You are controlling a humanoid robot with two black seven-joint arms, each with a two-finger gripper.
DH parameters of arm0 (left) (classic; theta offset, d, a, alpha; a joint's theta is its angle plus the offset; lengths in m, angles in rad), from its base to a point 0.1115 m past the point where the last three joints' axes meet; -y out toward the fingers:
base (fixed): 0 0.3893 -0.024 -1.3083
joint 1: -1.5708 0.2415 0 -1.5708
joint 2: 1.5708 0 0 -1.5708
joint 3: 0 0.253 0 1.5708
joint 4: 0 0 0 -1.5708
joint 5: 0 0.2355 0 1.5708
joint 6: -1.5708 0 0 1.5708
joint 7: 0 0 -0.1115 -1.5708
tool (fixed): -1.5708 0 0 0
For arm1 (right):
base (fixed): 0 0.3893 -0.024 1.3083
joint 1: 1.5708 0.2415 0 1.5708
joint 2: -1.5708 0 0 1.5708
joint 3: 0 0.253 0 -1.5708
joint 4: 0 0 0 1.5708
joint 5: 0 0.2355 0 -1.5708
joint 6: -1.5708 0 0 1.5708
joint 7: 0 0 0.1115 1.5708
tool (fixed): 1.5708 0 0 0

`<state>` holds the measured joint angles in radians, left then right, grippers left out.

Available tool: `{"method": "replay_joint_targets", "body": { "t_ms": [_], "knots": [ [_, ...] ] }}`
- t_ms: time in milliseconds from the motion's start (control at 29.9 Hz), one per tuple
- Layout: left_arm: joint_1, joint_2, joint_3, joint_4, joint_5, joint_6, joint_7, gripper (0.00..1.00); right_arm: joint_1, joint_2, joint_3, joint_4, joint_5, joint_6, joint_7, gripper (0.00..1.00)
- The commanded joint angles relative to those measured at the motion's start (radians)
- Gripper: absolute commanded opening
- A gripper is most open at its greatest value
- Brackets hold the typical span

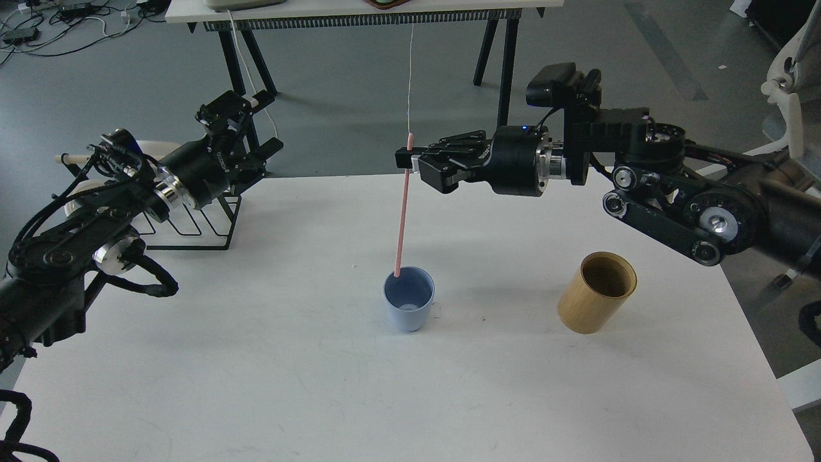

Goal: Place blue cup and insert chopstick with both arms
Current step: 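Lower the pink stick into the blue cup and release it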

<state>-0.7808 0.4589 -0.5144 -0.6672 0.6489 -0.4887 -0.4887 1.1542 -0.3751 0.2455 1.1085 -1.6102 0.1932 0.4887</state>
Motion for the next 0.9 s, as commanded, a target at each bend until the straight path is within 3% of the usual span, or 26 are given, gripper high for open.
{"method": "replay_joint_targets", "body": {
  "t_ms": [0, 200, 301, 401, 501, 768, 869],
  "knots": [
    [0.002, 0.000, -0.001, 0.000, 0.000, 0.000, 0.000, 0.94, 0.007, 0.010, -0.023, -0.001, -0.002, -0.001, 0.000, 0.00],
    [0.002, -0.002, 0.000, 0.000, 0.000, 0.000, 0.000, 0.94, -0.004, 0.010, -0.031, 0.001, -0.002, -0.001, 0.000, 0.01],
    [0.002, -0.002, 0.000, 0.000, 0.000, 0.000, 0.000, 0.94, -0.007, 0.010, -0.046, 0.002, -0.002, -0.001, 0.000, 0.08],
    [0.002, -0.002, 0.000, 0.000, 0.000, 0.000, 0.000, 0.94, -0.004, 0.007, -0.069, 0.004, -0.002, -0.001, 0.000, 0.22],
    [0.002, 0.000, 0.000, 0.000, 0.002, 0.000, 0.000, 0.94, -0.005, 0.001, -0.069, 0.008, 0.000, -0.001, 0.000, 0.48],
    [0.002, -0.002, 0.000, 0.000, 0.000, 0.000, 0.000, 0.94, -0.008, -0.024, -0.057, 0.025, 0.016, -0.001, 0.000, 0.76],
    [0.002, -0.003, -0.001, 0.000, 0.000, 0.000, 0.000, 0.94, -0.008, -0.042, -0.043, 0.042, 0.039, -0.005, 0.000, 0.82]
  ]
}}
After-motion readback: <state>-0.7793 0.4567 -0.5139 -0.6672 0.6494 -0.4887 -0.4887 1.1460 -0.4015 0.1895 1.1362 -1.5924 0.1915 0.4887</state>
